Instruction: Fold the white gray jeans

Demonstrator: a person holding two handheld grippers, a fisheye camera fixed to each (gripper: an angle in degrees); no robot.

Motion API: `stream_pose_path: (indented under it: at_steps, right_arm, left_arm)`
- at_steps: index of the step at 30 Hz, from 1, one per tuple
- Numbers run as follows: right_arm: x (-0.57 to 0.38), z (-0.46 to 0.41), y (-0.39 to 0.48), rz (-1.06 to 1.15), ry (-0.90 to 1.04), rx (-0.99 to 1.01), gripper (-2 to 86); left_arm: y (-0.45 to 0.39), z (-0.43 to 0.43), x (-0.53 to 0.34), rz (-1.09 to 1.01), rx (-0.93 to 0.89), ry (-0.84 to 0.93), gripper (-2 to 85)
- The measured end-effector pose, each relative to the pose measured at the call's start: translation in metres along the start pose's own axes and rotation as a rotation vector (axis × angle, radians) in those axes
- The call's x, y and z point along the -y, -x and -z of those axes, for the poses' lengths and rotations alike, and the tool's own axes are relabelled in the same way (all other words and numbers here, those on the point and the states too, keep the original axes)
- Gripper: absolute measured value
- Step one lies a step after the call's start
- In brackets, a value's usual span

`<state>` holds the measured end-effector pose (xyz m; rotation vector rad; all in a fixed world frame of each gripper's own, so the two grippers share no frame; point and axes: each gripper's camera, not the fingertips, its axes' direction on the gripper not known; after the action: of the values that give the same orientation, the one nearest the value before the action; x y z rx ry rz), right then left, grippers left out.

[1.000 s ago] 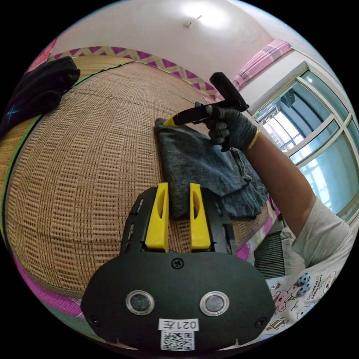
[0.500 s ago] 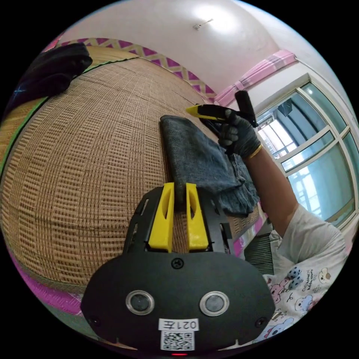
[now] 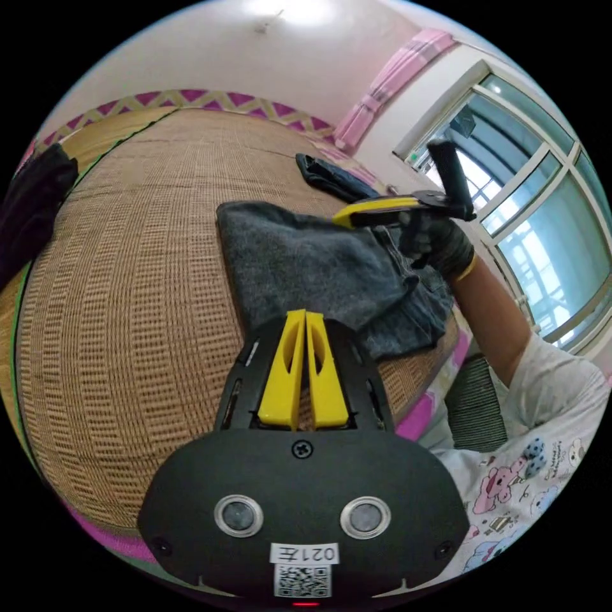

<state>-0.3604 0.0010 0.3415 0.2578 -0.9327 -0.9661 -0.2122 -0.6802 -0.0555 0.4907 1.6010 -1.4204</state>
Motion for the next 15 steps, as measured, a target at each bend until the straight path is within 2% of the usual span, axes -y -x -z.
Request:
stream_pose_path:
  at_steps: [3,4,6,9,10,12,13,15]
  right_arm:
    - [-0.048,-0.01,-0.014,-0.051,0.167,-0.175,-0.7]
    - [-0.069,0.001,-0.018,-0.078,0.063,-0.165,-0.7]
    - [-0.088,0.021,-0.024,-0.148,0.071,-0.134,-0.7]
    - [-0.125,0.064,-0.006,-0.111,-0.003,-0.113,-0.7]
    - [-0.14,0.071,0.001,-0.073,-0.025,-0.053,-0.7]
    - [-0.16,0.06,0.004,-0.063,0.089,-0.04,-0.7]
    - [-0.177,0.066,0.006,-0.061,0.024,-0.071,-0.7]
    - [-0.192,0.084,0.005,-0.123,0.036,-0.097,-0.6]
  left_arm:
    - [-0.004,-0.003,-0.001,0.005,0.003,0.007,-0.9]
    - [-0.009,-0.004,0.001,-0.003,0.017,0.014,-0.9]
    - [-0.017,-0.005,0.004,-0.023,0.044,0.028,-0.9]
    - [-0.026,-0.006,0.004,-0.048,0.067,0.029,-0.9]
    - [-0.028,-0.006,0.005,-0.045,0.067,0.027,-1.0]
    - [-0.03,-0.007,0.007,-0.037,0.059,0.026,-1.0]
    - [-0.032,-0.006,0.008,-0.032,0.059,0.027,-1.0]
    - [-0.036,-0.003,0.008,-0.028,0.062,0.021,-0.9]
